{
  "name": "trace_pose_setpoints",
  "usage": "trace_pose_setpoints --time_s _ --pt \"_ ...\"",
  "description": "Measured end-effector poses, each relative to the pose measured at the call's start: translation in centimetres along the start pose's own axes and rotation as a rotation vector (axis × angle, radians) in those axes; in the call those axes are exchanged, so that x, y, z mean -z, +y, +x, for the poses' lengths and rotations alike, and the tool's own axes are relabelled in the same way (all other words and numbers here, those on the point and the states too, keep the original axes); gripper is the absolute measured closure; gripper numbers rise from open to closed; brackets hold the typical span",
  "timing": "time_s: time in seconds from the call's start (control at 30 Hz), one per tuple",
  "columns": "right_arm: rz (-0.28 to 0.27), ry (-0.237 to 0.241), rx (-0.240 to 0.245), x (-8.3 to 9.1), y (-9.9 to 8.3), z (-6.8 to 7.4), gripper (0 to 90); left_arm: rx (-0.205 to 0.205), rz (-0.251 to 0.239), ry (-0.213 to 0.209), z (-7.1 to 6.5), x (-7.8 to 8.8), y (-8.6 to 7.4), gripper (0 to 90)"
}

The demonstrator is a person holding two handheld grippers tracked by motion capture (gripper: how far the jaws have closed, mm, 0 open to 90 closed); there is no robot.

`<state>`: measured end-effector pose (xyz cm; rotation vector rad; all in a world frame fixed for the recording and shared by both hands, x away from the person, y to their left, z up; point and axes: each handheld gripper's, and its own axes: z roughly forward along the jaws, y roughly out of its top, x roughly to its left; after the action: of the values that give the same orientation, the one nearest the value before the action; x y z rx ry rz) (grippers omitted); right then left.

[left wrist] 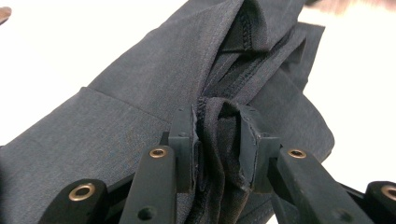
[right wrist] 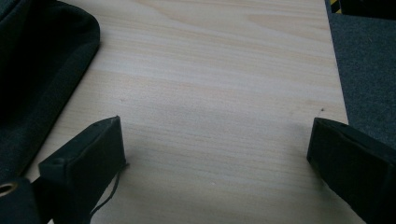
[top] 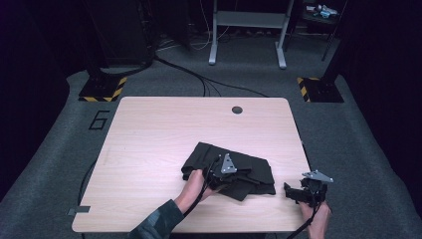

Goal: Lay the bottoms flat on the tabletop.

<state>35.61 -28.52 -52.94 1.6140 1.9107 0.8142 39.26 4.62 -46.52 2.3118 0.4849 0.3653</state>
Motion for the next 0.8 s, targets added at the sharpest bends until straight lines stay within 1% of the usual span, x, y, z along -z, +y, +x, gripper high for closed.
trace_pose_setpoints --time_s 0.07,0.1,0.13,0.17,0.2,0.23,0.3,0.33,0.4,0.43,0.47,0.5,0.6,0.67,0.77,0.8 --pt "-0.004 -0.003 0.012 0.0 0.0 0.2 3.1 0.011 -0.009 0.005 0.2 0.2 0.2 69.4" --pt "-0.004 -0.009 0.010 0.0 0.0 0.3 2.4 0.018 -0.013 0.002 0.3 0.3 0.3 69.3" --pt "0.002 -0.015 0.003 0.0 0.1 0.3 1.1 0.022 -0.015 0.009 0.4 0.4 0.4 69.4" --pt "0.008 -0.005 0.004 0.0 0.1 0.4 0.7 0.025 -0.015 0.011 0.5 0.5 0.5 69.4" --pt "0.007 0.013 0.011 0.1 0.1 0.3 0.3 0.031 -0.028 0.015 0.6 0.5 0.7 69.4" --pt "0.001 0.024 0.001 0.2 0.1 0.5 0.3 0.033 -0.033 0.021 0.8 0.6 0.8 69.4" --pt "-0.020 0.072 -0.016 0.5 0.1 0.8 0.5 0.040 -0.040 0.030 1.0 0.9 1.2 69.4" --pt "-0.028 0.093 -0.039 0.6 0.1 1.1 0.8 0.042 -0.045 0.039 1.2 1.0 1.3 69.4" --pt "-0.043 0.121 -0.032 0.8 0.1 1.8 1.2 0.059 -0.058 0.044 1.4 1.1 1.6 69.4" --pt "-0.047 0.141 -0.039 0.9 0.2 2.2 1.5 0.058 -0.058 0.049 1.6 1.2 1.7 69.4" --pt "-0.048 0.157 -0.036 0.9 0.2 2.7 1.8 0.064 -0.068 0.062 1.7 1.3 1.8 69.4" --pt "-0.051 0.162 -0.024 1.0 0.4 3.2 2.7 0.071 -0.074 0.062 1.9 1.4 1.9 69.4" --pt "-0.074 0.195 -0.012 1.2 0.8 4.7 6.6 0.081 -0.086 0.080 2.4 1.7 2.1 69.4" --pt "-0.071 0.235 0.000 1.1 1.2 5.7 7.5 0.090 -0.097 0.087 2.7 1.9 2.2 69.4" --pt "-0.057 0.260 0.045 0.8 1.8 7.2 9.9 0.101 -0.104 0.097 3.1 2.2 2.2 69.4" --pt "-0.056 0.265 0.047 0.6 2.0 7.7 11.0 0.101 -0.103 0.100 3.3 2.4 2.2 69.4"
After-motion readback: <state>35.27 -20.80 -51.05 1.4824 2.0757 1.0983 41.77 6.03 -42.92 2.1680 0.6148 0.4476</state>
